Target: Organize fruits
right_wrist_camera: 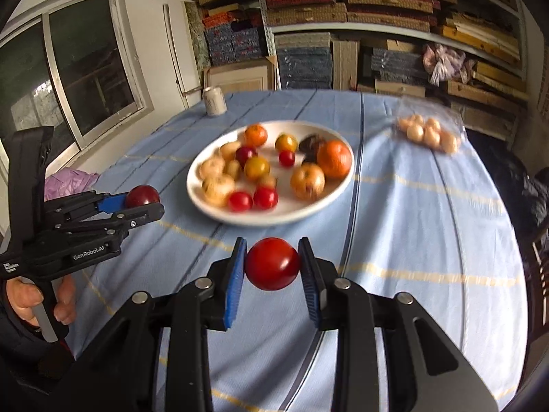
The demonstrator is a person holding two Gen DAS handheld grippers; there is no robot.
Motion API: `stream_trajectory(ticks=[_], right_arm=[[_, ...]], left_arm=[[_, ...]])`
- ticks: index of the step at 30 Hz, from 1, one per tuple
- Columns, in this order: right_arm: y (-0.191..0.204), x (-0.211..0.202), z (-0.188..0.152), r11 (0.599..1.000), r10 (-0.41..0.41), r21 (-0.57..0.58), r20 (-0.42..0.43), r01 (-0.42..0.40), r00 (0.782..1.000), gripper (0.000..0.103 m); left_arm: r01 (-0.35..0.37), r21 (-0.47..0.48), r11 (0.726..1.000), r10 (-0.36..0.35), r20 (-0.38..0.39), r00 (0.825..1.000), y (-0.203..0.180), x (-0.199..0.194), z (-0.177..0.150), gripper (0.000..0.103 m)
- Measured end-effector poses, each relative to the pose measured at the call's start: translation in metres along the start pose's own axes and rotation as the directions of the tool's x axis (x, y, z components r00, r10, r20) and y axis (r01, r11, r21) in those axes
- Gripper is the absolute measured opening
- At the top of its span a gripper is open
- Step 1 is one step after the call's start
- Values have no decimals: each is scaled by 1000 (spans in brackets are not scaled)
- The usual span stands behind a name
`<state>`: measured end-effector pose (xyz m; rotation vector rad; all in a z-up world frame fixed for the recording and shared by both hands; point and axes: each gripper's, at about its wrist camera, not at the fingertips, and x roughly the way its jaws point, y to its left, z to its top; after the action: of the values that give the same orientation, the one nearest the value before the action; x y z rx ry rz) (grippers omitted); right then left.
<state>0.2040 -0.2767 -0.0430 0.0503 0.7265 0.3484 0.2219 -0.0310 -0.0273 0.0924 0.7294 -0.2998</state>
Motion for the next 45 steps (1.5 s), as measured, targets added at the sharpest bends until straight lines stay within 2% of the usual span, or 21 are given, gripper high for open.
stream_trajectory(ticks=[6,9,15,18,19,21,22,23,26,28,30,33,35,39,43,45], right_arm=[[-7,30,46,1000,13,-24,-8,-13,1000,31],[-9,55,65,999,9,-51,-21,-10,1000,31],[-16,117,94,997,-29,-76,-78,23,997,31],[-17,142,102,995,-46,-93,-93,37,995,33],[-19,146,103,995,-51,-89,-89,43,995,35],[-21,147,104,997,-43,-71,-77,38,996,42],[-22,144,104,997,-47,-63,-64,43,997,43],[-24,141,104,997,-51,-59,-56,48,997,45],[-30,125,98,998,-57,-17,-32,57,998,56],[-31,107,90,998,-57,6,-15,57,998,64],[-27,88,80,999,-49,16,2,49,999,79],[-17,54,62,999,-23,27,37,22,999,95],[-7,31,46,1000,-16,28,53,14,998,98],[8,-4,10,999,-13,46,40,11,999,98],[14,-37,-24,995,-49,95,62,43,997,98],[16,-54,-44,991,-84,108,71,76,994,98]], left_arm=[[2,-8,1000,-2,7,1000,3,23,42,40],[-2,-31,1000,2,-12,1000,8,48,64,40],[-38,-64,997,34,-62,997,21,101,86,40],[-45,-86,995,39,-73,997,28,116,91,41],[-51,-92,994,45,-65,997,30,117,92,43],[-62,-87,994,58,-47,997,33,116,94,59],[-78,-87,993,75,-29,997,35,112,94,73],[-84,-90,992,83,-13,996,36,108,94,84],[-107,-107,988,110,18,994,41,93,91,95],[-98,-131,987,101,22,995,43,80,86,99],[-101,-139,985,105,26,994,43,67,78,99],[-127,-111,986,132,39,990,34,45,60,99],[-140,-83,987,145,56,988,24,27,46,99],[-114,-68,991,119,77,990,6,-10,17,99],[-60,-87,994,70,116,991,-6,-52,-12,99],[-59,-98,993,71,126,989,-12,-72,-26,99]])
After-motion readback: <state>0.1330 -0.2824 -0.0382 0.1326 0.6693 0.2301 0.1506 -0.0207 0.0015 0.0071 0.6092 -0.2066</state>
